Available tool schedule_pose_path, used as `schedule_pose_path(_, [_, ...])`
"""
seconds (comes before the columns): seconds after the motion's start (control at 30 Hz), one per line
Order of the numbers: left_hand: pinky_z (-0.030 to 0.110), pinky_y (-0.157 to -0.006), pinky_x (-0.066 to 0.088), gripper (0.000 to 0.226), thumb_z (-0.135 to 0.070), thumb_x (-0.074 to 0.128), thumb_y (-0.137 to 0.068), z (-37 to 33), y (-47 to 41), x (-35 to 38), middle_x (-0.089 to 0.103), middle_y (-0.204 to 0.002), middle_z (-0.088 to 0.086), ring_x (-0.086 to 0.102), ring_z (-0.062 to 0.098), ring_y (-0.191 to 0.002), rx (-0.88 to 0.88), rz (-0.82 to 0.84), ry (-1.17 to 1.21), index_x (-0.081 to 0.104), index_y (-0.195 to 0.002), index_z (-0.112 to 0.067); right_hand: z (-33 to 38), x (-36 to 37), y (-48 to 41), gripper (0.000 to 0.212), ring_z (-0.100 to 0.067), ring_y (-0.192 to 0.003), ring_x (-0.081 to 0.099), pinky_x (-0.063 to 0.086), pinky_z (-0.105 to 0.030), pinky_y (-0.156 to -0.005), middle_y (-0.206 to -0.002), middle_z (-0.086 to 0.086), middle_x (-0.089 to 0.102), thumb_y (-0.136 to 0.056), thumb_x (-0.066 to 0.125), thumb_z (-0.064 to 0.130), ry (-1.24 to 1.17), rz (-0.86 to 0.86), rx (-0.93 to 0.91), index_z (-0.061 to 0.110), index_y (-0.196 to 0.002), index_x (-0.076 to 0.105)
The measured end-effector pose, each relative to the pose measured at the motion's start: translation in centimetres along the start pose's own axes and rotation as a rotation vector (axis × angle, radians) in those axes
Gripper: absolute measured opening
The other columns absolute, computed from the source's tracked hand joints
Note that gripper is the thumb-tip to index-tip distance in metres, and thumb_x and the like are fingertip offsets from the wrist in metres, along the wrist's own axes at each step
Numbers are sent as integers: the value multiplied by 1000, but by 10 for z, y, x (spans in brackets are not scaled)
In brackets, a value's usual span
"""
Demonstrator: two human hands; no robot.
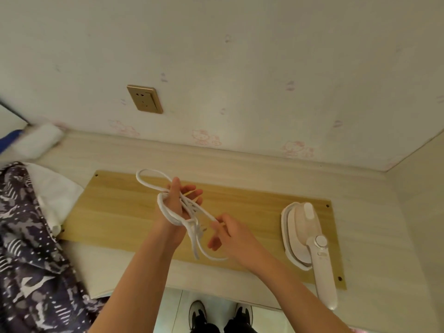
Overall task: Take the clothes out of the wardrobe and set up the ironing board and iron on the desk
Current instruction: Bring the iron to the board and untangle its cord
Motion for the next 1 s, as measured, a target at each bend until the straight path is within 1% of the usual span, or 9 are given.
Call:
schedule_pose_path(0.13, [35,-77,52,36,-31,40,-101,-7,-6,-5,61,-77,6,64,20,-78,35,7,75,54,-81,-5,-2,19,-10,29,-14,-90,68,54,-35,-85,-97,-2,71,-98,35,49,-81,110,69,24,-110,44])
schedule_pose_path(0.27, [32,-69,54,31,-28,45,-100,-23,-26,-17,64,-74,5,68,16,-71,135,7,-68,56,-82,-5,1,40,-22,34,-22,-68,70,57,-30,-69,-80,-6,75,-96,40,48,-343,243,170,31,-125,35])
schedule_pose_path(0.33, [25,-58,52,23,-19,47,-99,-39,-36,-28,65,-72,3,67,9,-60,240,-9,-264,57,-81,-9,0,37,-33,35,-18,-52,60,54,-31,-58,-62,0,67,-95,49,40,-478,177,217,32,-127,37])
schedule_pose_path(0.43, [23,-61,51,10,-16,57,-93,-56,-50,-39,70,-80,1,68,11,-72,302,117,-612,65,-93,-9,3,26,-52,23,-8,-42,36,36,-20,-40,-49,7,44,-97,52,26,-701,57,196,18,-119,54])
schedule_pose_path(0.6, [40,-76,53,42,-30,80,-75,-85,-75,-65,64,-84,19,66,24,-79,267,263,-901,56,-90,3,11,2,-68,20,-7,-40,26,25,-24,-44,-49,10,29,-100,47,18,-644,-139,135,7,-93,63])
schedule_pose_path(0.7, [20,-57,47,46,-24,79,-76,-102,-89,-81,40,-72,7,46,6,-56,257,351,-966,36,-84,-9,7,1,-74,24,-8,-41,27,26,-27,-47,-50,9,30,-101,46,17,-626,-269,176,5,-95,66])
schedule_pose_path(0.8, [21,-61,44,39,-27,72,-84,-114,-103,-97,40,-72,0,43,4,-57,224,364,-876,35,-86,-12,-5,-2,-76,27,-8,-42,28,28,-26,-47,-51,8,32,-101,45,19,-560,-419,253,3,-99,67])
schedule_pose_path(0.9, [40,-72,49,26,-28,48,-99,-136,-114,-119,50,-65,0,55,19,-67,210,268,-533,45,-78,-14,-18,-5,-72,27,-10,-44,31,29,-26,-48,-53,5,36,-101,44,19,-476,-549,318,4,-96,66])
schedule_pose_path(1.0, [39,-72,58,29,-21,38,-103,-151,-119,-132,56,-69,1,67,26,-78,177,218,-186,51,-78,-14,-27,-8,-67,27,-12,-48,36,33,-25,-48,-56,0,43,-100,43,17,-313,-597,350,6,-91,66])
Point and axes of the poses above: each hand's wrist, its own y-axis away from the middle knuckle, its own x-axis out of the palm, z = x × y, the point moved 9 cm from there along -y, towards the middle knuckle
